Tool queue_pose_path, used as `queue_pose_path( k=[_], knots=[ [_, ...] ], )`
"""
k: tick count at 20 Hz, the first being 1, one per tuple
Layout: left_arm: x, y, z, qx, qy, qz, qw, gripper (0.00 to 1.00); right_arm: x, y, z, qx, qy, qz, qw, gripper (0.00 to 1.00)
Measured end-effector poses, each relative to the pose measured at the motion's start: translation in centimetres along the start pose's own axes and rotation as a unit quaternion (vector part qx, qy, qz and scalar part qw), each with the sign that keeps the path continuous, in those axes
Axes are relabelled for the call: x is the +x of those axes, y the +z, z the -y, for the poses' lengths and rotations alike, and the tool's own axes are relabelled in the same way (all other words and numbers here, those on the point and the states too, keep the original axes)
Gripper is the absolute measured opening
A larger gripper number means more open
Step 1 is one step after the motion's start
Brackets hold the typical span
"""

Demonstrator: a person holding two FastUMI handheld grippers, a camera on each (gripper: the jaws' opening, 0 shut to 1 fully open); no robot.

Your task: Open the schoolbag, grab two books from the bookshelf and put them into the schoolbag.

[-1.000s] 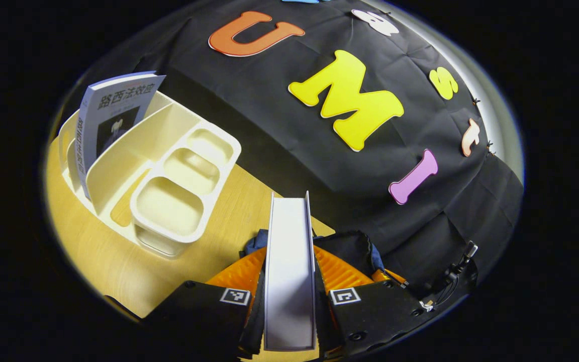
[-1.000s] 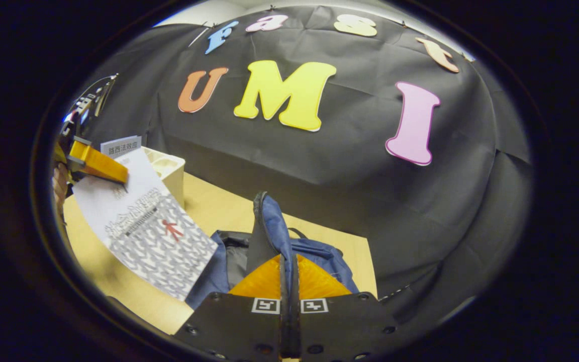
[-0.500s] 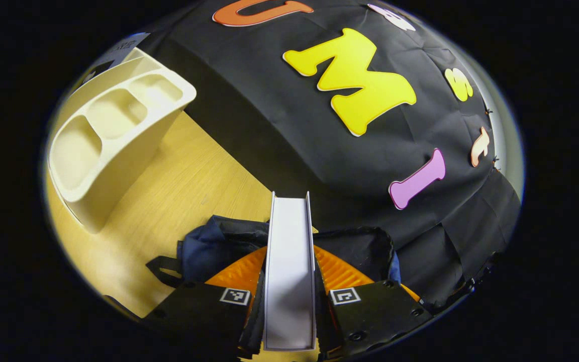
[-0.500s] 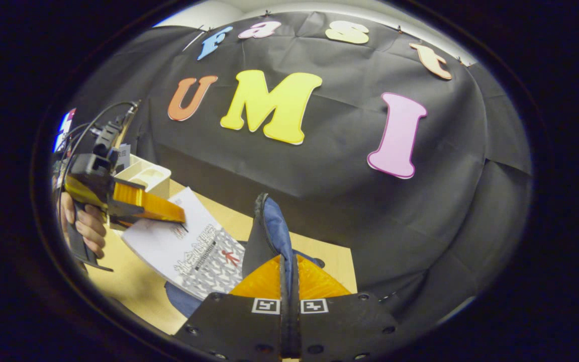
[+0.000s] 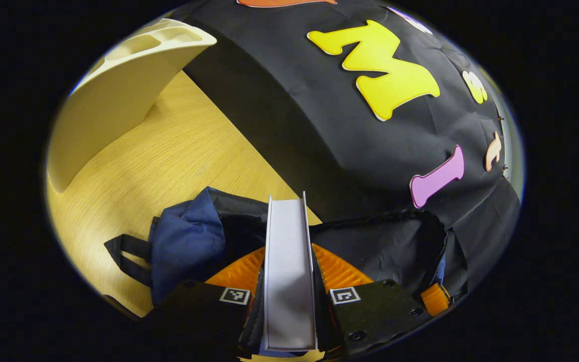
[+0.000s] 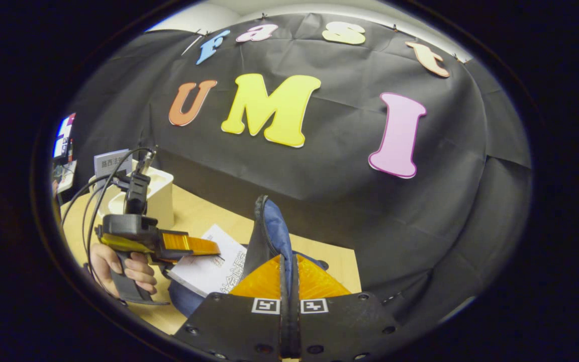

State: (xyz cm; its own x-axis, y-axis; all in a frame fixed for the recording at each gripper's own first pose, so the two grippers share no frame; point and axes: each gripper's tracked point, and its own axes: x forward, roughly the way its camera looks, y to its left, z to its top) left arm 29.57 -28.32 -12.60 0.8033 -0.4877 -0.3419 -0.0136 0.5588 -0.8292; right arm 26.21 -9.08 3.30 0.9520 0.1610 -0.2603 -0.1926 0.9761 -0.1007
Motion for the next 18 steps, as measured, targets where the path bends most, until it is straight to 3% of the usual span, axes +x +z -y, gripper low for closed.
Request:
queue_pose_path(
  k=[6,18],
  knots=[
    [1.3,-2.2,0.1,0.003,-0.001,0.017,1.000,0.44,-0.3,0.2,-0.3,0.002,-0.001,0.009,1.000,0.00],
    [2.9,-5.2,1.0,0.093,0.021,0.041,0.995,0.46,-0.5,2.0,-2.2,0.001,0.006,0.023,1.000,0.00]
  ],
)
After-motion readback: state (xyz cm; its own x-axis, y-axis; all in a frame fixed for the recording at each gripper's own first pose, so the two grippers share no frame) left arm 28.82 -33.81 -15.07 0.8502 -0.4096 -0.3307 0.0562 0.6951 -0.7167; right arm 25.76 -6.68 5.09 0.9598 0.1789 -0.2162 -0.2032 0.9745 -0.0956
